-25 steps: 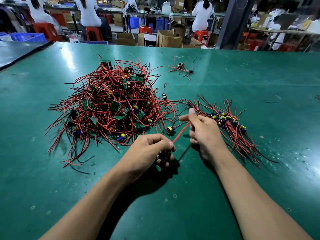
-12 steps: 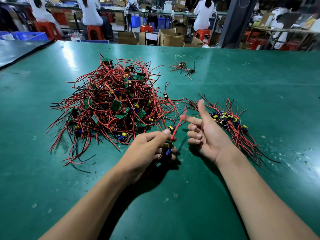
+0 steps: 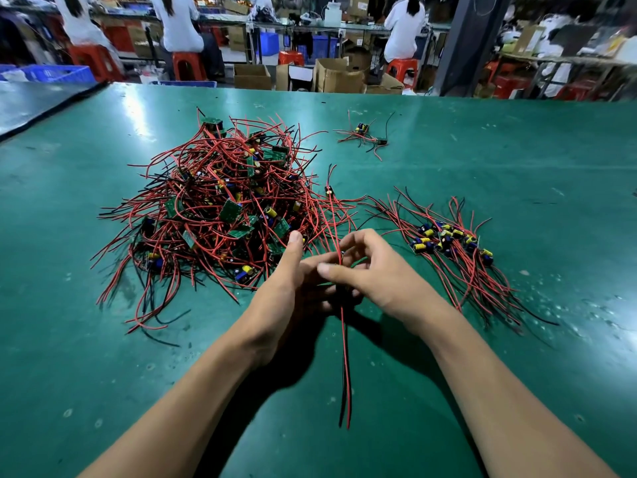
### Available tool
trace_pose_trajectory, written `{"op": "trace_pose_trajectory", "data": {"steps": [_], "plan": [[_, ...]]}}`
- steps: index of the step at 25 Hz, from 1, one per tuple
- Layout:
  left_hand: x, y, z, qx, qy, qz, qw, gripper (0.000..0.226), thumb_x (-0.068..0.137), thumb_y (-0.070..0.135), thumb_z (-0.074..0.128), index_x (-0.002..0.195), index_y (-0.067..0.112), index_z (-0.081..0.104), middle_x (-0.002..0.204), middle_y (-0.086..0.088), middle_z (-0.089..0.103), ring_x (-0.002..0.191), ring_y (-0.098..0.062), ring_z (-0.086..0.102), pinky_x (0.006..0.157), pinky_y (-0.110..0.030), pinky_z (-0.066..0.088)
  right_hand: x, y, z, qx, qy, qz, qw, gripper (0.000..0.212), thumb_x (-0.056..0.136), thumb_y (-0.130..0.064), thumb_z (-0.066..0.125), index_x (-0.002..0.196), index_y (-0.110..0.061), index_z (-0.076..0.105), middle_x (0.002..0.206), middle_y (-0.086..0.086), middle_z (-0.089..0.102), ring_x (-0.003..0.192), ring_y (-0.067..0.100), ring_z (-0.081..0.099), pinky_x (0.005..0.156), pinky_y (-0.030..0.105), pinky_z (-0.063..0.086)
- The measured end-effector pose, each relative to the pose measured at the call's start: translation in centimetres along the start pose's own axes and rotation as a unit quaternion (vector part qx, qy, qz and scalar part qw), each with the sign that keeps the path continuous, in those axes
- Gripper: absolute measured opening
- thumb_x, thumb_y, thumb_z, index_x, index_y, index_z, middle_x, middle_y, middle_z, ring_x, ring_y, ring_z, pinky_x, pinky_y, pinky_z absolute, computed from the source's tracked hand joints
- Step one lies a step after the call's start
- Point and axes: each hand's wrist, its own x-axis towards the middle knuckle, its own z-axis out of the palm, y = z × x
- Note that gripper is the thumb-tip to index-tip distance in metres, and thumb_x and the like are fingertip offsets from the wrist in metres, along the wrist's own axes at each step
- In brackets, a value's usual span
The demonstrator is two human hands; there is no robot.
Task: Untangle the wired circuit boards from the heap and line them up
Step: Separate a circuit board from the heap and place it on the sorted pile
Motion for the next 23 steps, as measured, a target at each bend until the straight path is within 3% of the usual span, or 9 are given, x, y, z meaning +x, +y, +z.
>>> {"op": "trace_pose_trajectory", "data": {"steps": [2, 5, 8, 11, 13, 17, 20, 23], "plan": [[0.2, -0.2, -0.2, 0.002, -0.004, 0.0, 1.0, 0.074, 0.091, 0.069, 0.019, 0.122, 0.016, 0.059, 0.11, -0.004, 0.075, 0.102, -0.019, 0.071, 0.085, -0.032, 0.058, 0.0, 0.0, -0.2, -0.043, -0.004, -0.02, 0.999, 0.039, 0.079, -0.012, 0.082, 0.102, -0.026, 0.054, 0.087, -0.002, 0.057, 0.067, 0.008, 0.052, 0.067, 0.027, 0.047], [0.5, -0.5, -0.4, 0.015, 0.014, 0.008, 1.0, 0.075, 0.079, 0.072, 0.029, 0.122, 0.02, 0.06, 0.113, -0.001, 0.074, 0.107, -0.021, 0.069, 0.085, -0.034, 0.058, 0.2, -0.1, -1.5, 0.009, 0.03, -0.012, 0.999, 0.039, 0.082, -0.004, 0.078, 0.106, -0.026, 0.057, 0.086, 0.001, 0.061, 0.065, 0.01, 0.054, 0.063, 0.027, 0.046], [0.5, -0.7, -0.6, 0.024, 0.019, 0.017, 0.999, 0.075, 0.077, 0.07, 0.032, 0.119, 0.017, 0.065, 0.115, -0.004, 0.073, 0.105, -0.022, 0.07, 0.084, -0.034, 0.059, 0.6, 0.4, -3.6, -0.039, 0.196, -0.016, 0.98, 0.042, 0.083, -0.009, 0.079, 0.119, -0.021, 0.059, 0.094, 0.003, 0.064, 0.076, 0.015, 0.06, 0.078, 0.039, 0.056], [0.4, -0.7, -0.6, 0.033, 0.017, 0.021, 0.999, 0.078, 0.079, 0.069, 0.032, 0.12, 0.01, 0.065, 0.119, -0.008, 0.071, 0.106, -0.024, 0.069, 0.086, -0.035, 0.058, 0.7, 1.1, -5.1, -0.221, 0.304, -0.015, 0.926, 0.066, 0.083, -0.026, 0.079, 0.142, -0.014, 0.051, 0.123, 0.009, 0.059, 0.109, 0.025, 0.057, 0.104, 0.038, 0.043], [0.4, -0.7, -0.5, 0.037, 0.021, 0.021, 0.999, 0.077, 0.08, 0.067, 0.032, 0.117, 0.009, 0.066, 0.116, -0.009, 0.072, 0.105, -0.025, 0.07, 0.085, -0.036, 0.058, 0.6, 1.1, -4.5, -0.337, 0.298, -0.025, 0.893, 0.065, 0.084, -0.035, 0.077, 0.141, -0.017, 0.054, 0.138, 0.009, 0.053, 0.128, 0.029, 0.046, 0.109, 0.041, 0.034], [0.5, -0.7, -0.3, 0.042, 0.032, 0.021, 0.998, 0.071, 0.094, 0.06, 0.025, 0.114, 0.005, 0.066, 0.11, -0.012, 0.073, 0.102, -0.029, 0.07, 0.087, -0.038, 0.057, 0.6, 1.0, -1.9, -0.391, 0.22, -0.066, 0.891, 0.032, 0.09, -0.037, 0.068, 0.119, -0.023, 0.071, 0.127, 0.002, 0.063, 0.123, 0.026, 0.046, 0.102, 0.037, 0.034], [0.3, -0.7, -0.2, 0.045, 0.034, 0.02, 0.998, 0.069, 0.099, 0.056, 0.023, 0.111, 0.004, 0.067, 0.108, -0.014, 0.074, 0.101, -0.031, 0.07, 0.087, -0.039, 0.057, 0.3, 1.3, -1.6, -0.465, 0.265, -0.033, 0.844, 0.027, 0.092, -0.044, 0.061, 0.112, -0.029, 0.072, 0.128, -0.008, 0.063, 0.126, 0.023, 0.037, 0.099, 0.04, 0.025], [0.3, -0.6, -0.1, 0.045, 0.041, 0.021, 0.998, 0.066, 0.1, 0.053, 0.025, 0.111, 0.003, 0.066, 0.109, -0.015, 0.073, 0.1, -0.032, 0.071, 0.085, -0.038, 0.058, 0.2, 1.4, -2.1, -0.51, 0.236, 0.042, 0.826, 0.031, 0.096, -0.046, 0.053, 0.112, -0.028, 0.072, 0.126, -0.006, 0.064, 0.125, 0.026, 0.037, 0.1, 0.043, 0.025]]}}
